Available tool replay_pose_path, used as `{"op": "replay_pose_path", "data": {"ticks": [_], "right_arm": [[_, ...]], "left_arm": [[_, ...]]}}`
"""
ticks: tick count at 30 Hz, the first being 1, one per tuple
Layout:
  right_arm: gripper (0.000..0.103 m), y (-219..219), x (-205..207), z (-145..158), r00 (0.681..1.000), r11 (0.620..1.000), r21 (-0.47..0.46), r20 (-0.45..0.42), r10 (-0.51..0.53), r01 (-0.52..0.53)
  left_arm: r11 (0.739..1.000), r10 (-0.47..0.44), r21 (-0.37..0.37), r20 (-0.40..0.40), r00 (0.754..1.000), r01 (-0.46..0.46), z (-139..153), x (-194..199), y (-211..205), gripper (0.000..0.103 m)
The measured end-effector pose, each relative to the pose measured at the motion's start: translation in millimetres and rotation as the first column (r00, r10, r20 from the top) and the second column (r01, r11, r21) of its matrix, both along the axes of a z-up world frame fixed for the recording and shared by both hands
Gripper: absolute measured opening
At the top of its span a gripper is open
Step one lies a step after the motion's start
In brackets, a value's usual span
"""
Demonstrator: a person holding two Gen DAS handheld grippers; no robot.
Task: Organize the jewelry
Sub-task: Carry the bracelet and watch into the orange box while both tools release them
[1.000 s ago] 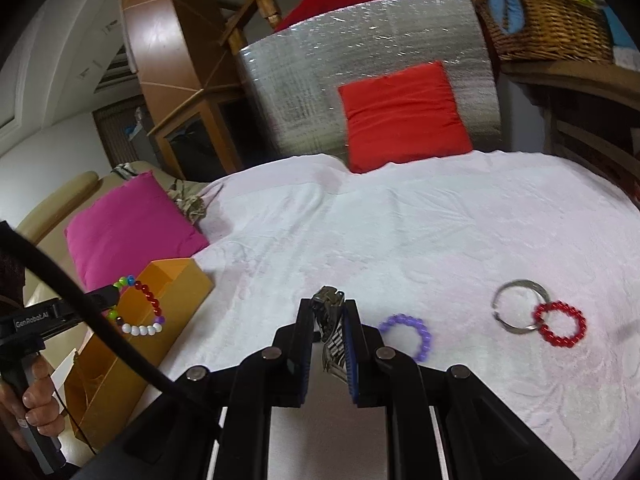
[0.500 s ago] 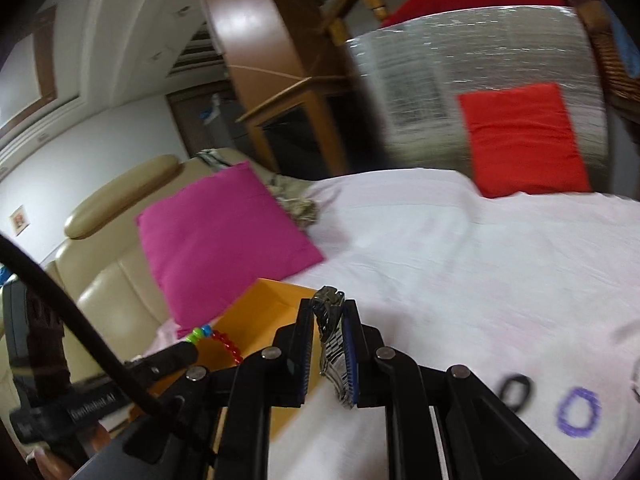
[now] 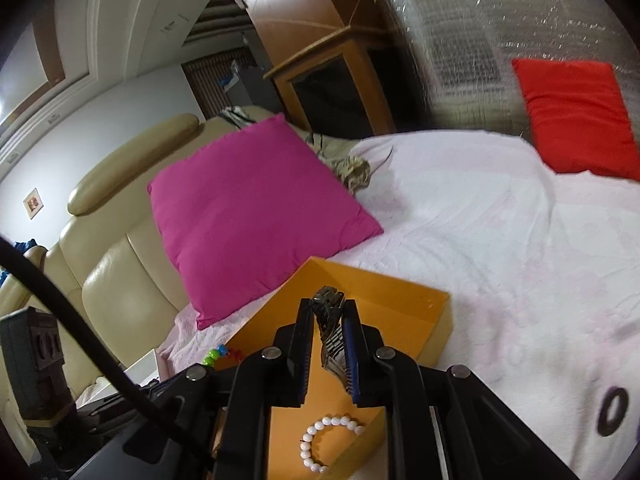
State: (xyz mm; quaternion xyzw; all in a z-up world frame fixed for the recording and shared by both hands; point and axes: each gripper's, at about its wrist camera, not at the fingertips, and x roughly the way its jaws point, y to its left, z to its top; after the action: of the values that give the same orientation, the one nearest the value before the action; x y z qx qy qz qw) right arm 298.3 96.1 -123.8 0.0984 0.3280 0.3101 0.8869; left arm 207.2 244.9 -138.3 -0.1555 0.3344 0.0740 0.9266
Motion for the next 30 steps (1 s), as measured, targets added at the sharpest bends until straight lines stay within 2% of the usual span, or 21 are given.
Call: {"op": "replay_pose_path", "data": {"ticks": [8, 30], "right_arm": [[0.016, 14.7, 16.3, -29.4, 0.999, 0.998, -0.061, -0.05, -0.013, 0.01], [0.018, 3.2, 34.3, -45.6, 0.991, 0.994, -0.084, -0.105, -0.079, 0.07]], "left_arm": [[0.997, 0.031, 0.065, -0.047, 0.998, -0.027, -10.8, 13.0, -2.5, 0.009], [0.993, 0.046, 0.113, -0.175, 0.984, -0.026, -31.7, 28.9, -7.8, 0.009]]}}
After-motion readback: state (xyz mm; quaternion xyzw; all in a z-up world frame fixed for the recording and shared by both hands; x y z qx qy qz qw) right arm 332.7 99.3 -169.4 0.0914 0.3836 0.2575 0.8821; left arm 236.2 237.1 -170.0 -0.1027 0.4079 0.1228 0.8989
